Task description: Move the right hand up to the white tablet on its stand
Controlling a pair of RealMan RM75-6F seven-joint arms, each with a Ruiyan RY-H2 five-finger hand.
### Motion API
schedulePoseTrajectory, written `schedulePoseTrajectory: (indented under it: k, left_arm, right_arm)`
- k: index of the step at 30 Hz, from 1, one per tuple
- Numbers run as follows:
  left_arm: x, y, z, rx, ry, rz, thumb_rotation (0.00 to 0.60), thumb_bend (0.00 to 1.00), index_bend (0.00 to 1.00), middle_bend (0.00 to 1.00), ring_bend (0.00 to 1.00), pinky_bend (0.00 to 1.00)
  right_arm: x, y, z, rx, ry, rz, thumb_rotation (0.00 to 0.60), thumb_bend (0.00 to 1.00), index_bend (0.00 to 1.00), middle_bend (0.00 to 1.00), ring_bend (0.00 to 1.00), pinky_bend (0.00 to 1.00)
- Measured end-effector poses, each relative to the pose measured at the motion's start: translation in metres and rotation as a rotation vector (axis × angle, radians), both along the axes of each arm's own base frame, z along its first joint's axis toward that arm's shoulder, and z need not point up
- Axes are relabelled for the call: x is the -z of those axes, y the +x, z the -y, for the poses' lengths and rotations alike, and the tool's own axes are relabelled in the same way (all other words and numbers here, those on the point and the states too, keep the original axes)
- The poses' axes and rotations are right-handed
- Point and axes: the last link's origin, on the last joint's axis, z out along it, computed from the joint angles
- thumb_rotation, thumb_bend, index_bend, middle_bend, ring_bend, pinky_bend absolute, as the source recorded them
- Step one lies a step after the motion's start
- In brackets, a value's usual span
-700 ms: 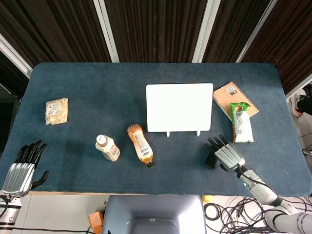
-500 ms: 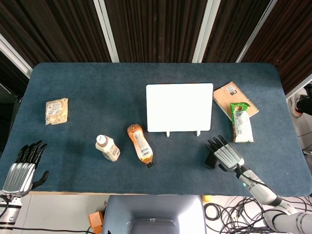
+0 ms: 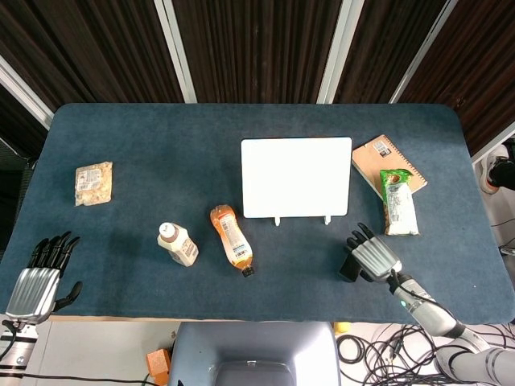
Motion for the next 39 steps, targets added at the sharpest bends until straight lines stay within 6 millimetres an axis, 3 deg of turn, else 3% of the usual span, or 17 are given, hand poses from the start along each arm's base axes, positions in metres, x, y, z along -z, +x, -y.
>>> schedulePoseTrajectory:
  k: [8, 15, 27, 33, 39]
  left_arm:
    - [0.0, 0.0, 0.0, 0.0, 0.0, 0.002, 0.6, 0.34, 0.0, 0.0, 0.0, 0.06]
    - [-0.001, 0.0, 0.001, 0.004, 0.001, 0.008, 0.6, 0.34, 0.0, 0.0, 0.0, 0.06]
    - [0.0, 0.001, -0.002, 0.003, -0.007, 0.012, 0.6, 0.33, 0.0, 0.0, 0.0, 0.06]
    - [0.001, 0.001, -0.002, 0.007, -0.014, 0.014, 0.6, 0.33, 0.0, 0.0, 0.0, 0.06]
    - [-0.001, 0.0, -0.002, 0.005, -0.013, 0.024, 0.6, 0.33, 0.0, 0.0, 0.0, 0.06]
  right_arm:
    - [-0.001, 0.002, 0.001, -0.061, -0.038, 0.031, 0.6, 0.24, 0.72, 0.45, 0.33, 0.24]
    - [-0.005, 0.014, 0.012, -0.12, -0.141, 0.063, 0.6, 0.24, 0.76, 0.48, 0.37, 0.26]
    - [-0.007, 0.076, 0.06, -0.323, -0.463, -0.009, 0.6, 0.24, 0.77, 0.48, 0.39, 0.25]
    - [0.013, 0.105, 0.091, -0.434, -0.585, -0.191, 0.6, 0.24, 0.78, 0.49, 0.4, 0.25]
    - [0.035, 0.121, 0.111, -0.434, -0.621, -0.224, 0.6, 0.24, 0.78, 0.5, 0.4, 0.25]
